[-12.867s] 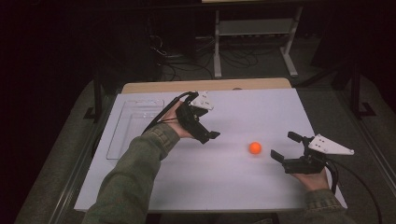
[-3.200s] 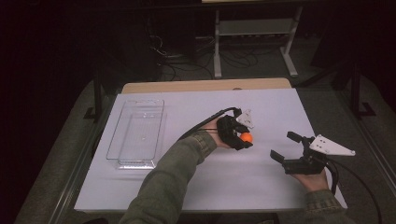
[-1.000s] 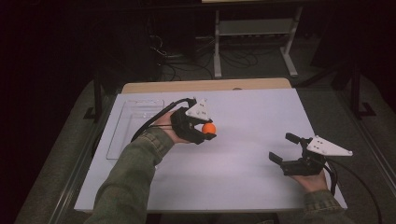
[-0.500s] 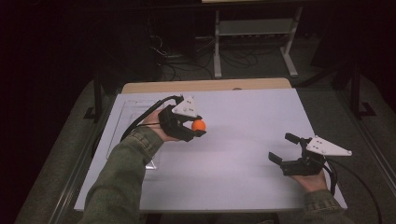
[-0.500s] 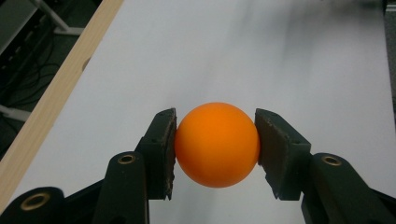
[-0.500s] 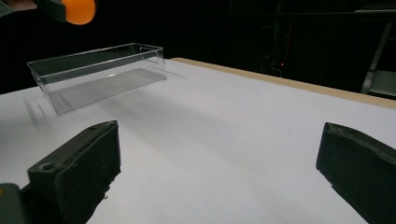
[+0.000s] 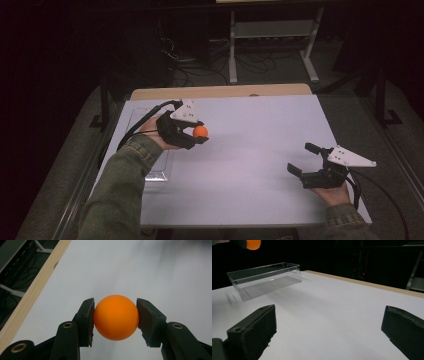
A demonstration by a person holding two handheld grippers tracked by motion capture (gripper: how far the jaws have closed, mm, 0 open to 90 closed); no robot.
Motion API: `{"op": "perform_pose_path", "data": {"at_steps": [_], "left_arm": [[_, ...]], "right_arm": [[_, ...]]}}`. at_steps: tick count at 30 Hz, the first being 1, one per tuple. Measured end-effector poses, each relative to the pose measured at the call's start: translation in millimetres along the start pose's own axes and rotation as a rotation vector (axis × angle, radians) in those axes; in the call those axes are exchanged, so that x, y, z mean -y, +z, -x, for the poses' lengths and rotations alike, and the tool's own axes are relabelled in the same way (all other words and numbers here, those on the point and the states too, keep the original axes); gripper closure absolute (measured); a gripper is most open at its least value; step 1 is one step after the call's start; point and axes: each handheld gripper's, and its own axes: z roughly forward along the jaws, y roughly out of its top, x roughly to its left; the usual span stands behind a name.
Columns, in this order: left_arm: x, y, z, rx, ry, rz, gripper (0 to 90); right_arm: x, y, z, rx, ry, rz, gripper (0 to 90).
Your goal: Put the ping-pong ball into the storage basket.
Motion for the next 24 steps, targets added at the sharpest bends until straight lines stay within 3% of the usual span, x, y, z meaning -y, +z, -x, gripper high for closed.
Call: {"op": "perform_pose_path", "data": {"at_steps": [10,24], "left_arm": [[13.5,-16.7,-5.3,-0.032,-0.023,-0.016,50.2],[27.7,-26.8,-8.1,-0.055,-0.041,-0.062,50.2]], "right_arm": [[0.1,0.5,-0.3,0.0,-0.004,-0.005,0.0],[0.1,0.5,-0.6,0.0,-0.008,-0.005,0.0]]}}
